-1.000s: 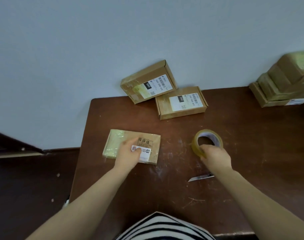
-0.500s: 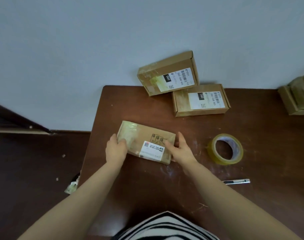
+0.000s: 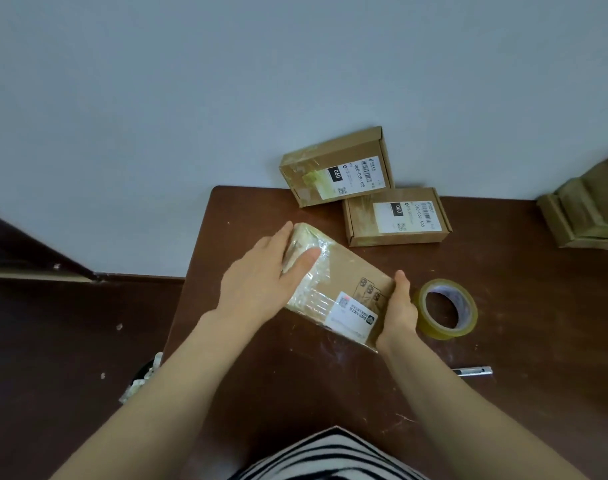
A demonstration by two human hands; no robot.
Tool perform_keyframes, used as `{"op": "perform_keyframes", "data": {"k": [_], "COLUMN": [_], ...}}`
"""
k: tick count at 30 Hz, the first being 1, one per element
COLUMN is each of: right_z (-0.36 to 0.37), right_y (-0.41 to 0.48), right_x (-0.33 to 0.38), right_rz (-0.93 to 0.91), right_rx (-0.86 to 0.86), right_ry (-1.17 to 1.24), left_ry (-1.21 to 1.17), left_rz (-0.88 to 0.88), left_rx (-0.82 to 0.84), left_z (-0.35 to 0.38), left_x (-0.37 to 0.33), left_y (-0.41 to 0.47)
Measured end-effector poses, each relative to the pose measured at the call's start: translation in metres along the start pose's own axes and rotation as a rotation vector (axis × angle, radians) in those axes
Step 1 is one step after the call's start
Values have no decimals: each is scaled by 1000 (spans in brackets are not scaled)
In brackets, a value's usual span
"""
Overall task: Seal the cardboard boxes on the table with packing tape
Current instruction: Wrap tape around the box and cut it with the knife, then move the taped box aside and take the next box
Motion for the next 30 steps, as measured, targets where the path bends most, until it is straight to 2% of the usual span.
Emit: {"op": "perform_keyframes", "data": {"k": [1,2,5,9,10,11,13,15,17,19,20,22,25,28,30], "right_z": [-1,-2,-4,1,2,4,5,7,12,18,19,19,18,18,10], "right_y": [-3,-5,-14,-25,-26,-30,-37,-44,-53,-64,-69,-75,-77,-77,-75], "right_x": [0,0,-1,-1,0,1,2,1,-5,-15,-21,-32,-33,-16,-3], "right_rz": [8,23,57,98,107,113,121,156,190,213,225,252,245,111,-13], "right_rx": [6,13,37,120,136,147,164,173,189,195,196,196,243,270,210], "right_ry": [-5,-13,-41,-40,-48,-55,-58,-40,-31,-30,-23,-9,-10,-116,-197], "left_ry": [63,18,-530,-1272,-1414,-1452,-1317,-1070,-815,-727,-737,-745,-822,-958,-922], "left_rz": [72,116,20,-183,-194,-156,9,220,384,377,344,310,180,49,21], "left_rx": [-64,-64,130,234,253,252,225,169,-68,-361,-429,-448,-368,-256,-210], "left_z": [-9,-11,11,17,13,5,-13,-24,-38,-55,-61,-68,-59,-41,-32], "left_x": [-10,-17,-14,-22,-26,-28,-36,-50,-58,-51,-48,-47,-28,-2,5], "left_y": [-1,-3,-5,-11,-12,-13,-17,-26,-39,-48,-47,-41,-32,-29,-30]}}
Point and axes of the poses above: each hand's wrist, its own y-axis towards the middle knuckle, its own z-axis out of the palm, x = y × z, the point moved 10 cm from there along y, towards the middle knuckle, and after that the axes turned 4 degrees about x, right-handed, at the moved point
